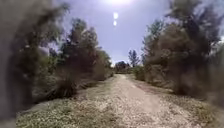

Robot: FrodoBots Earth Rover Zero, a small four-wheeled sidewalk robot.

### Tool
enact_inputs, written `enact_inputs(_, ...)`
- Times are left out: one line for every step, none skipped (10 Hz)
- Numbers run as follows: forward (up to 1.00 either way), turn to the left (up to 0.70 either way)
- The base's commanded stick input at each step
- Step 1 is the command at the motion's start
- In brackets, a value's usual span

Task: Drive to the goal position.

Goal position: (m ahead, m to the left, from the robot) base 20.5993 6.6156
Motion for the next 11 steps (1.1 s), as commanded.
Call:
enact_inputs(0.7, -0.35)
enact_inputs(0.7, -0.35)
enact_inputs(0.7, 0.0)
enact_inputs(0.7, 0.0)
enact_inputs(0.7, 0.0)
enact_inputs(0.7, 0.0)
enact_inputs(0.7, 0.0)
enact_inputs(0.7, 0.0)
enact_inputs(0.7, 0.0)
enact_inputs(0.7, 0.0)
enact_inputs(0.7, 0.0)
